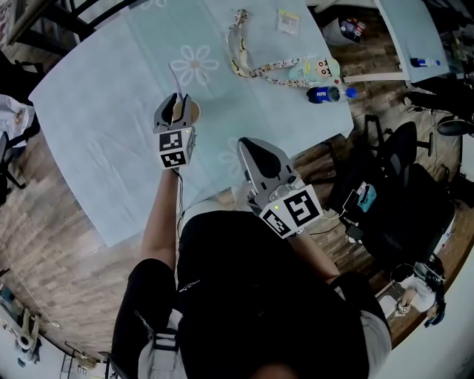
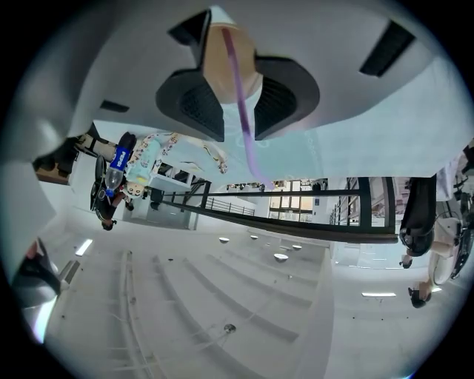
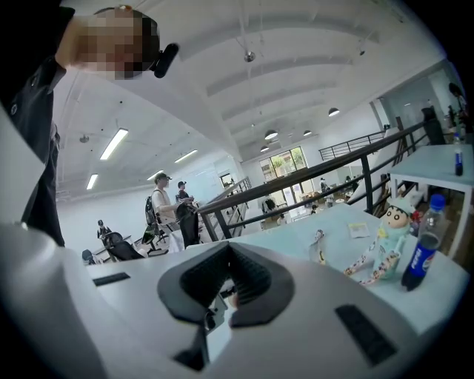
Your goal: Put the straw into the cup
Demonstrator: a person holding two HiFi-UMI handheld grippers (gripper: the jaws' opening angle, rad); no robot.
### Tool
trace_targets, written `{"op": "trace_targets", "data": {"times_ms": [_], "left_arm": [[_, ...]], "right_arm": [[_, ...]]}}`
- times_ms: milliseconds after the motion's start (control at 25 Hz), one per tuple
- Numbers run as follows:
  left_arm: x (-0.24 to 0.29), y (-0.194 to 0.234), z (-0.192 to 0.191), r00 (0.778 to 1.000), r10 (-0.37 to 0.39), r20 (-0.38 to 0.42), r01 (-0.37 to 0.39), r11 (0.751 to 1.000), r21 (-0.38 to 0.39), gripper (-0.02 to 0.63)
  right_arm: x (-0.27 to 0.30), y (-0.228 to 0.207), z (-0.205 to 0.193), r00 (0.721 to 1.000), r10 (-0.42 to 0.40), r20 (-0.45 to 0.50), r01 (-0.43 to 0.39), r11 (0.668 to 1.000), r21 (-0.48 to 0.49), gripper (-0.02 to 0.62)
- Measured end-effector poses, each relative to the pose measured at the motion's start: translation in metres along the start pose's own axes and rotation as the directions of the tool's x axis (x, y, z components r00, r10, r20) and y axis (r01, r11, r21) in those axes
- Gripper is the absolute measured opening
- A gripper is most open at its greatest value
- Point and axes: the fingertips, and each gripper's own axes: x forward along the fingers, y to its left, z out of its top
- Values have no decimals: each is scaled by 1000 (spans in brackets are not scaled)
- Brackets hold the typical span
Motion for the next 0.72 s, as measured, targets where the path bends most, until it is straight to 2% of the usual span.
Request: {"op": "trace_targets", "data": {"times_ms": [120,400,560,720], "left_arm": [[-6,0,2,1000,16,14,-16,1000,-11,183],[-40,1,10,994,103,29,-103,994,-21,193],[-75,-14,26,989,124,86,-119,991,-59,96],[-112,-39,51,977,134,167,-132,991,-25,46]], "right_arm": [[-3,1,2,1000,19,4,-19,1000,-6,9],[-15,9,14,996,86,33,-85,996,-37,9],[-26,15,22,990,130,56,-126,990,-57,9],[-39,21,28,981,179,70,-174,982,-76,9]]}}
